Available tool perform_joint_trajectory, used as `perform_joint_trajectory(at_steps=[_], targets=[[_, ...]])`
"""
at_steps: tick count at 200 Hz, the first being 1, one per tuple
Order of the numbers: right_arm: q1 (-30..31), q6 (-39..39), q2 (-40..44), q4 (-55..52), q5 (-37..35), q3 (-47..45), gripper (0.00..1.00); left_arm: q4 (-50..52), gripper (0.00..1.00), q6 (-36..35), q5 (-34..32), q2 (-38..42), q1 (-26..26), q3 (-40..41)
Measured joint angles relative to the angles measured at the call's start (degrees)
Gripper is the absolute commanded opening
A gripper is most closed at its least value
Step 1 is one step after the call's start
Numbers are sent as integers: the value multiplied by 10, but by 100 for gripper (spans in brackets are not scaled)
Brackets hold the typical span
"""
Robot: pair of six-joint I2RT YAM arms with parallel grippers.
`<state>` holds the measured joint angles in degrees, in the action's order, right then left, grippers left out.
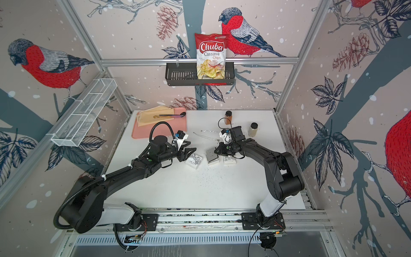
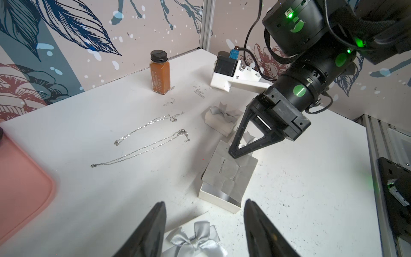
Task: Take the necklace out of the lift-off lid jewelry box
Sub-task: Place the inner lining in the jewelry box.
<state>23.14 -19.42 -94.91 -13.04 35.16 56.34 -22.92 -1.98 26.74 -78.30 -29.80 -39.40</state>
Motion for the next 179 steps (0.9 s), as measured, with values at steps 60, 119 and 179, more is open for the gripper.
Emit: perform_joint_trajectory(at_steps=[60, 119, 179], targets=[[1, 10, -20, -11, 1, 0, 0, 2, 51, 0, 0, -32, -14, -23], [1, 23, -49, -21, -7, 12, 0, 9, 48, 0, 0, -68, -25, -39], [5, 30, -60, -25, -34, 16, 0, 18, 41, 5, 1, -120, -35, -62]])
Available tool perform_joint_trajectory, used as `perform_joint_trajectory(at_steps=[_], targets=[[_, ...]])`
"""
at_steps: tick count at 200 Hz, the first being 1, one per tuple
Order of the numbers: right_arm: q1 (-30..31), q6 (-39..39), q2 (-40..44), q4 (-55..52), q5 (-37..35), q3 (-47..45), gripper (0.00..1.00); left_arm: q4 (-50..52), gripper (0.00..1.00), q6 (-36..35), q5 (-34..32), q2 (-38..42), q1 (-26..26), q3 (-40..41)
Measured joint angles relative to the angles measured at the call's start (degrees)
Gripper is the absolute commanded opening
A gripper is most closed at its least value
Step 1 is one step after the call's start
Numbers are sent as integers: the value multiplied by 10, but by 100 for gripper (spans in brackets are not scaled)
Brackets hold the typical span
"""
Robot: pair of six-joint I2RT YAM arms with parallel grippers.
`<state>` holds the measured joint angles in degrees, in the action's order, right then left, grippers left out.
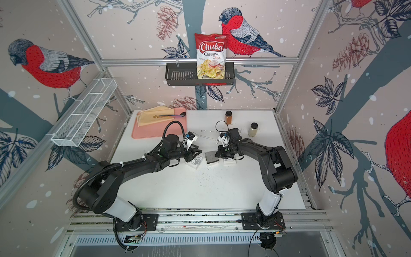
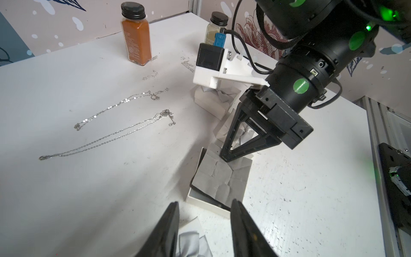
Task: Take the necklace out of the lift-off lid jewelry box
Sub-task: Place the inner lining in the jewelry box.
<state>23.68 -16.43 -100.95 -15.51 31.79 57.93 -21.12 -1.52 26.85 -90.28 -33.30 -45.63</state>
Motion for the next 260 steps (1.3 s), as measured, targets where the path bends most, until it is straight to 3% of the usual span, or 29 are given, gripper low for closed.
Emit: perform_joint_trajectory(at_steps=[81, 126, 195, 229, 260], targets=[[-1, -7, 23, 5, -51, -13, 0, 8, 31, 11, 1, -45, -18, -22], [-1, -17, 56, 5, -78, -26, 0, 17, 37, 23, 9, -98, -32, -64], [0, -19, 66, 28, -87, -34, 0, 37, 24, 38, 35, -132, -43, -85], [0, -12, 65, 31, -82, -32, 0, 47, 22, 51, 38, -146, -45, -94], [0, -2, 64, 31, -79, -32, 0, 75, 11, 57, 28, -172, -50, -116]])
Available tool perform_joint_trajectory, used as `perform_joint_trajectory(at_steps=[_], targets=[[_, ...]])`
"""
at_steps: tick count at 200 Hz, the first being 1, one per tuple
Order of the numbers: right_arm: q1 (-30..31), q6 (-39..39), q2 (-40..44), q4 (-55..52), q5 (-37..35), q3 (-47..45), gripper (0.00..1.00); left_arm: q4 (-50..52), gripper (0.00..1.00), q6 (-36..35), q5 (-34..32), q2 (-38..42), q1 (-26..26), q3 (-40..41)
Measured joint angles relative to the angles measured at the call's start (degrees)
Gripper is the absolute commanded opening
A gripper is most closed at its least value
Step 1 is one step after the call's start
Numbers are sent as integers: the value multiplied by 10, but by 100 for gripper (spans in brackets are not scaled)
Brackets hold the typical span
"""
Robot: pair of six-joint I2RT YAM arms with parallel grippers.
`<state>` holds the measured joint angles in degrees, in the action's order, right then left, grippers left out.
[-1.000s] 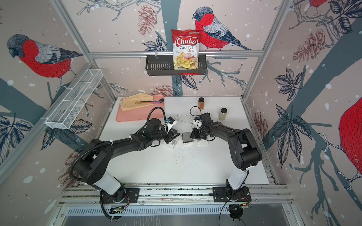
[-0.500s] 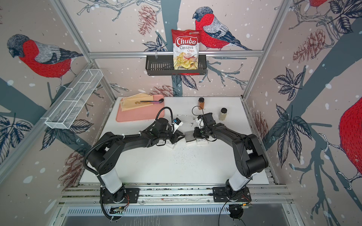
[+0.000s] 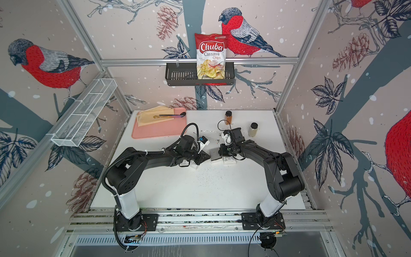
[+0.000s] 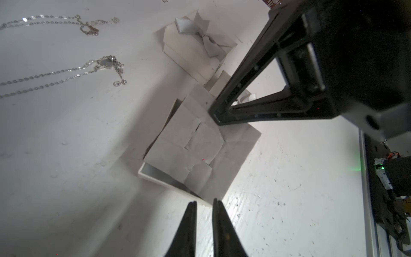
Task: Take the necklace out of the lift-off lid jewelry box
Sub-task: Place the inner lining in the jewelry box.
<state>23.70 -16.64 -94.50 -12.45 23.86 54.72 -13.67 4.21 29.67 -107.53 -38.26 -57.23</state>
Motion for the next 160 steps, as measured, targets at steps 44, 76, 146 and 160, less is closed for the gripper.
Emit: perform_joint_trajectory(at_steps=[44, 76, 146, 160], targets=[[0, 2, 7, 0, 0, -3, 0, 28, 3, 0, -31, -16, -5, -26], [0, 2, 13, 0, -2, -6, 0, 52, 0, -2, -63, -24, -10, -42], [-1, 0, 39, 0, -5, -22, 0, 112, 0, -24, -138, -56, -33, -102], [-2, 0, 44, 0, -5, -25, 0, 115, 0, -26, -147, -59, -35, -109]])
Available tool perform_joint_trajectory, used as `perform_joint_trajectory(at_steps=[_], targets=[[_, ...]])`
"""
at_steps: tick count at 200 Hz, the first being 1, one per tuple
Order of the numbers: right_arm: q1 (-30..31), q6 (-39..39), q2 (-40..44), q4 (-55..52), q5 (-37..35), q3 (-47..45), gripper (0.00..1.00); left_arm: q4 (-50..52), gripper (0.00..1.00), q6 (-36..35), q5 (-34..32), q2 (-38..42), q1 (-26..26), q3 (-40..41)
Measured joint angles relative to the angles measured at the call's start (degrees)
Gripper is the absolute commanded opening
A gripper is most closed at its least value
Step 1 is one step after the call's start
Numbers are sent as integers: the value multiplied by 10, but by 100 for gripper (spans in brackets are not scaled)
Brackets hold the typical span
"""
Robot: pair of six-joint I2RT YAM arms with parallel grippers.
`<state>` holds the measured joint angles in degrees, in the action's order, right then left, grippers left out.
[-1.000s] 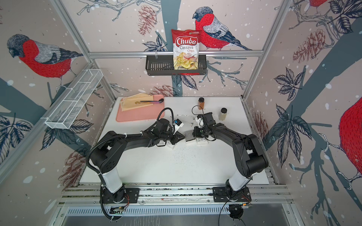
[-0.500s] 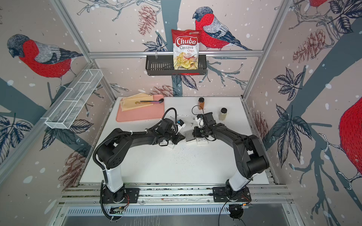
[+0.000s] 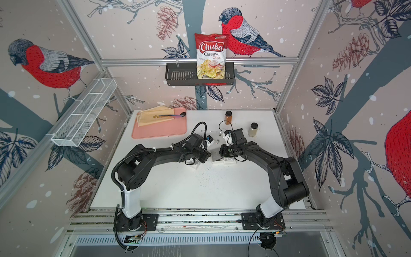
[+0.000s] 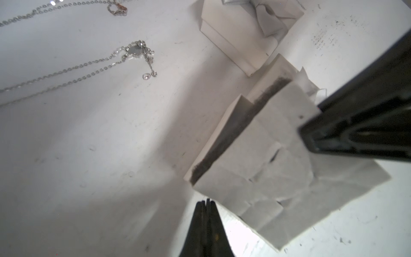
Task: Take the necklace out of the lift-off lid jewelry box
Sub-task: Place the inner lining in the jewelry box.
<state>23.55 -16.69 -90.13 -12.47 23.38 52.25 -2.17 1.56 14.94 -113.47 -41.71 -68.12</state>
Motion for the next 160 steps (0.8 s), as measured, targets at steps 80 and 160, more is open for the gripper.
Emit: perform_joint_trajectory(at_steps=[80, 160], targets=[[-7, -14, 0, -2, -1, -10, 0, 18, 8, 0, -14, 6, -1, -6], [-3, -15, -37, -2, 0, -8, 0, 14, 18, 1, 2, 35, -1, 7]])
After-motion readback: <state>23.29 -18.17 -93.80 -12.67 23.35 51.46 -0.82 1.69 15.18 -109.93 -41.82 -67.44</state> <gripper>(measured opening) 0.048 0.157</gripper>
